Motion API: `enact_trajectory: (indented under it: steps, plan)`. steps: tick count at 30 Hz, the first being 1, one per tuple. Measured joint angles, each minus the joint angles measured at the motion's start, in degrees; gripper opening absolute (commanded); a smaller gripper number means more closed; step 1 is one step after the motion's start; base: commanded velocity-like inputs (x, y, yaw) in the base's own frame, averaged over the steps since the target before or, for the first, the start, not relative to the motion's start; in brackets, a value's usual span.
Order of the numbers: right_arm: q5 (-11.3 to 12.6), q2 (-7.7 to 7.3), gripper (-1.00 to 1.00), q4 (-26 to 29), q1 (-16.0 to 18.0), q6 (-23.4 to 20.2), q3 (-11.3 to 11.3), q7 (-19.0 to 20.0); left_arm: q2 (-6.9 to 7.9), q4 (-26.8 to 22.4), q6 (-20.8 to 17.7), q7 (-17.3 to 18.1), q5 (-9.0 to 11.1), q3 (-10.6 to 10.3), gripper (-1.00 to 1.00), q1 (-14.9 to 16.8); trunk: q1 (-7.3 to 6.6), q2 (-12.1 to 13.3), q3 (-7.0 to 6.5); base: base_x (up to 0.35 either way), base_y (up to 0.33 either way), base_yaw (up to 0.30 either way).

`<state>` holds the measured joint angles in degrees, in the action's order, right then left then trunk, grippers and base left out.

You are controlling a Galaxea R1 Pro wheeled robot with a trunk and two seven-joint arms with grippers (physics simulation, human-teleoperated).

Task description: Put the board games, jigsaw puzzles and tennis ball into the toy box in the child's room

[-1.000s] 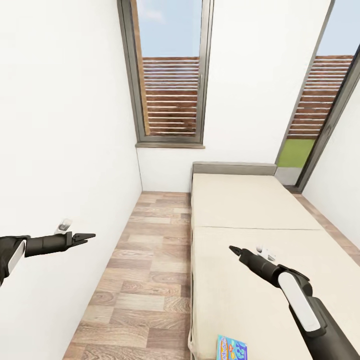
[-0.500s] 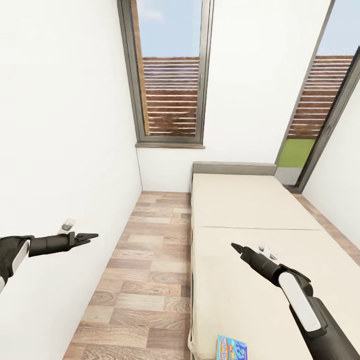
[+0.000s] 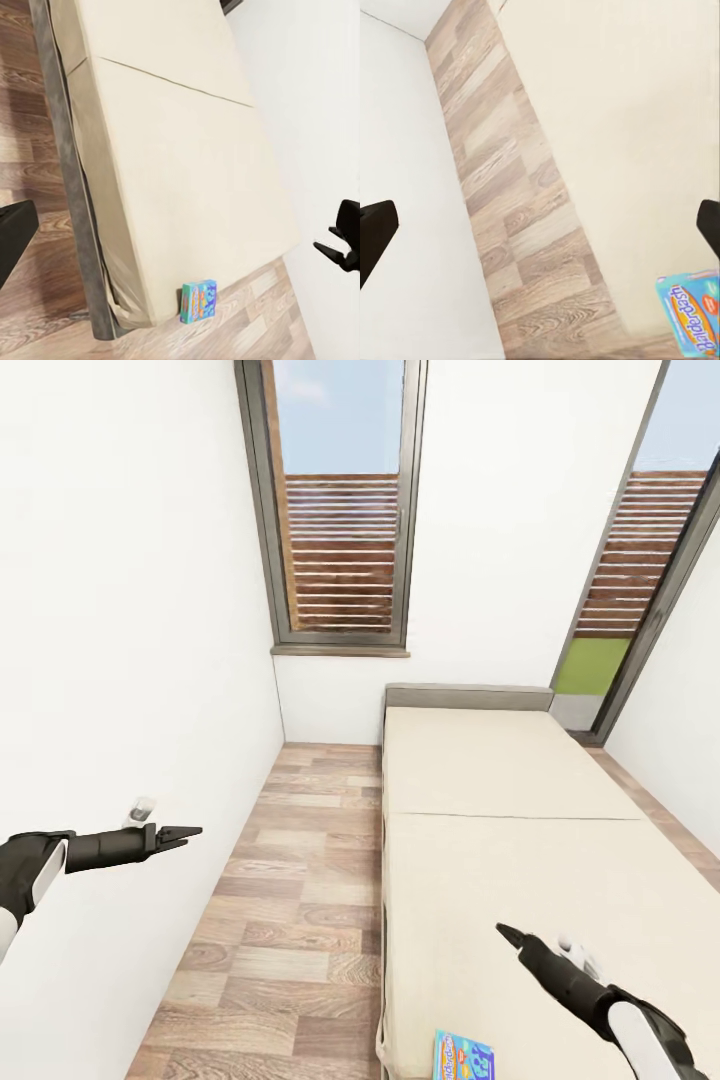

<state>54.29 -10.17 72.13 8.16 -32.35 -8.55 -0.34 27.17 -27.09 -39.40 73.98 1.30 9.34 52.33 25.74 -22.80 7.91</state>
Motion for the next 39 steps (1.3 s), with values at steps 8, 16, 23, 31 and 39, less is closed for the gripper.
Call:
enact_trajectory:
  steps: [8, 16, 23, 31, 39]
  plan:
    - [-0.22, -0.32, 1.00, -5.49, -5.22, 0.60, -6.63, 12.29, -0.01, 0.01, 0.00, 0.13, 0.07, 0.02, 1.00, 0.00, 0.00, 0.00, 0.00, 0.000, 0.000, 0.000]
    - [-0.92, -2.26, 1.00, -20.37, -6.23, 6.43, -10.00, 27.00, -0.01, -0.08, 0.00, 0.15, 0.09, -0.05, 1.00, 0.00, 0.00, 0.00, -0.01, 0.000, 0.000, 0.000]
    - [-1.35, -5.14, 1.00, -31.04, -6.30, 9.77, -10.22, 33.23, -0.01, -0.14, 0.01, 0.15, 0.08, -0.06, 1.00, 0.00, 0.00, 0.00, 0.00, 0.000, 0.000, 0.000]
    - [-1.63, -5.58, 1.00, -36.38, -6.27, 13.19, -10.06, 34.18, -0.02, -0.12, 0.01, 0.15, 0.08, -0.01, 1.00, 0.01, 0.01, 0.00, 0.00, 0.000, 0.000, 0.000]
    - [-6.02, -6.41, 1.00, -42.04, -6.11, 14.64, -10.32, 34.09, -0.01, -0.16, -0.01, 0.27, 0.13, 0.02, 1.00, 0.01, 0.01, 0.00, 0.00, 0.000, 0.000, 0.000]
